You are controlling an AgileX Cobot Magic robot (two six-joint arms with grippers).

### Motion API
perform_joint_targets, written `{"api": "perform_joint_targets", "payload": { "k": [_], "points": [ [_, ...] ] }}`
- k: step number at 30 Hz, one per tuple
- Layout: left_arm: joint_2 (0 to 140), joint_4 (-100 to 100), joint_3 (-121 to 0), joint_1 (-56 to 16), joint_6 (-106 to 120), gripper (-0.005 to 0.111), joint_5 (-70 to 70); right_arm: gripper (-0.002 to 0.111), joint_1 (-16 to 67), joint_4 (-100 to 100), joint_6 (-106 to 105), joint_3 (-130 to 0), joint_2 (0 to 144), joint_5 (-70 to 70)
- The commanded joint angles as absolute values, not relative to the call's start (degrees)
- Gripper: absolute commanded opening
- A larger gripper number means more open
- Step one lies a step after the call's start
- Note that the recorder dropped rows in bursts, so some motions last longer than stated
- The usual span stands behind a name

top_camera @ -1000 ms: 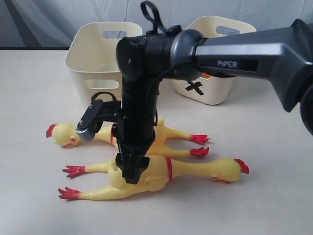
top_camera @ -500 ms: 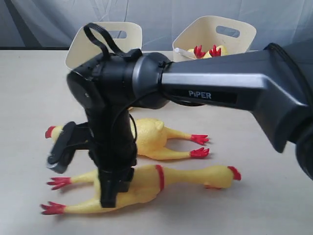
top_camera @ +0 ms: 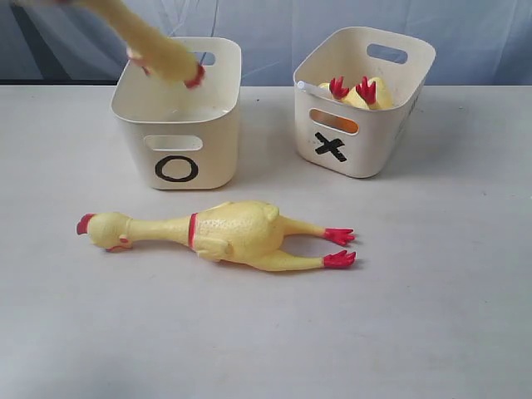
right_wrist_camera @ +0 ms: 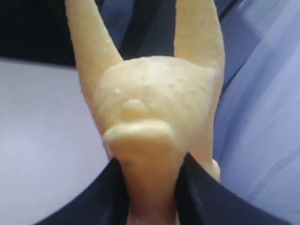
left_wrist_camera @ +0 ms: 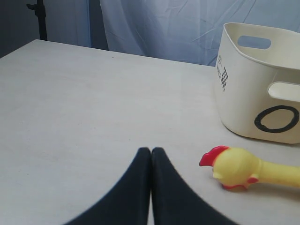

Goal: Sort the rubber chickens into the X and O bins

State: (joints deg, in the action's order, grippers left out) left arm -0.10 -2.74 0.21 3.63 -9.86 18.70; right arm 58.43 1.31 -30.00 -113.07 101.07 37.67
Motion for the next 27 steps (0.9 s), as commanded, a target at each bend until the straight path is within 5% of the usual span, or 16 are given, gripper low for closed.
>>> {"api": "perform_joint_targets", "payload": {
  "k": [1, 14, 22, 27],
  "points": [
    [0.0, -2.4, 0.0, 3.4, -9.9, 0.0, 18.0, -0.001, 54.7, 0.9, -28.9, -113.2, 104.8, 16.8],
    [0.0, -2.4, 0.0, 3.4, -9.9, 0.0, 18.0, -0.001, 45.7, 14.6, -22.9, -113.2, 127.2, -5.0],
    [0.0, -2.4, 0.0, 3.4, -9.9, 0.0, 18.0, 0.0, 42.0, 18.3, -25.6, -113.2, 132.0, 1.1],
    [0.0, -2.4, 0.0, 3.4, -9.9, 0.0, 18.0, 0.034, 40.0, 18.5, -25.3, -113.2, 131.6, 11.9]
  ]
}}
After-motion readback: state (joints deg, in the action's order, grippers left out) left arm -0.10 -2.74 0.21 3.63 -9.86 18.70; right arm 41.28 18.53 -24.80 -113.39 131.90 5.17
